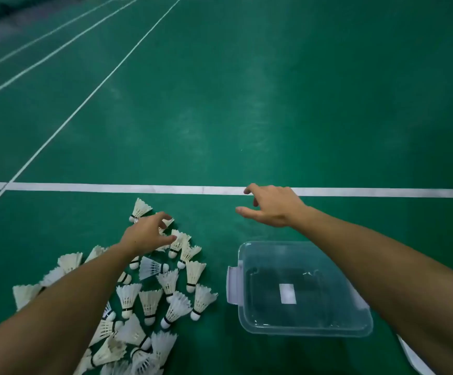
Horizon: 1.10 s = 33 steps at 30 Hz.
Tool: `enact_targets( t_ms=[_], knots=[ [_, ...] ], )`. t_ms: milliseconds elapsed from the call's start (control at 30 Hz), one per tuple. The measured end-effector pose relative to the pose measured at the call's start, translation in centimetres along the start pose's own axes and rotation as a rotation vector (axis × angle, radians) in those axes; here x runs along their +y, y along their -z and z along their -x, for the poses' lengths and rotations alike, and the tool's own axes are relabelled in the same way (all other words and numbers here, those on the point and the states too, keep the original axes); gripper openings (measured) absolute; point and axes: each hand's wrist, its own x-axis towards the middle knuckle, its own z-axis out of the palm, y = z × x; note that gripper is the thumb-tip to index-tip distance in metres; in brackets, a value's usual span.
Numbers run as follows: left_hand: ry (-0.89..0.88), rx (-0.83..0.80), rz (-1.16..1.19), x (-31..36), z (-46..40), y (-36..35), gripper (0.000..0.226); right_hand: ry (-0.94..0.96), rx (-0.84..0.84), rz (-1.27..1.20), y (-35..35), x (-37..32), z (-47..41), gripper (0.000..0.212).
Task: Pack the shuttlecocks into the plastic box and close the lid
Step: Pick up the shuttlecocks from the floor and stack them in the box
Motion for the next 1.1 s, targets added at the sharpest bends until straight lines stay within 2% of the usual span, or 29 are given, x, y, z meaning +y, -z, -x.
enact_targets(
  t_ms=[100,200,333,433,533,667,767,867,967,1100],
  knots=[
    [-0.009,-0.007,-0.032,-0.5,-1.6,-0.8,0.064,0.061,-0.075,-0.001,-2.4,-1.3,-2.2,0.08],
    [-0.017,-0.004,-0.062,-1.1,-3.0,-1.9,0.069,0.109,-0.185,-0.035,-5.2,-3.2,-4.3,0.074],
    [-0.072,0.032,-0.224,-2.2,-4.1,-3.8,0.076,0.225,-0.267,-0.069,-8.8,-6.1,-6.8,0.063],
    [-0.1,0.049,-0.295,-3.0,-4.8,-4.6,0.076,0.241,-0.376,-0.146,-11.1,-8.3,-8.4,0.072],
    [-0.122,0.002,-0.358,-3.4,-5.6,-5.1,0.067,0.188,-0.454,-0.203,-13.2,-10.2,-9.7,0.084],
    [-0.132,0.004,-0.284,-3.9,-6.6,-4.9,0.057,0.162,-0.456,-0.24,-15.3,-12.0,-10.6,0.083],
    [-0.16,0.082,-0.306,-3.8,-7.1,-3.9,0.044,0.153,-0.426,-0.255,-15.7,-12.6,-10.6,0.071],
    [-0.071,-0.002,-0.342,-3.8,-8.2,-2.7,0.037,0.129,-0.401,-0.284,-15.7,-12.1,-10.7,0.064],
    [0.025,-0.096,-0.281,-4.1,-9.4,-2.2,0.039,0.127,-0.371,-0.336,-15.0,-11.1,-10.6,0.065],
    [0.014,-0.058,-0.206,-3.6,-9.9,-2.0,0.048,0.117,-0.297,-0.392,-13.2,-9.0,-10.2,0.065]
  ],
)
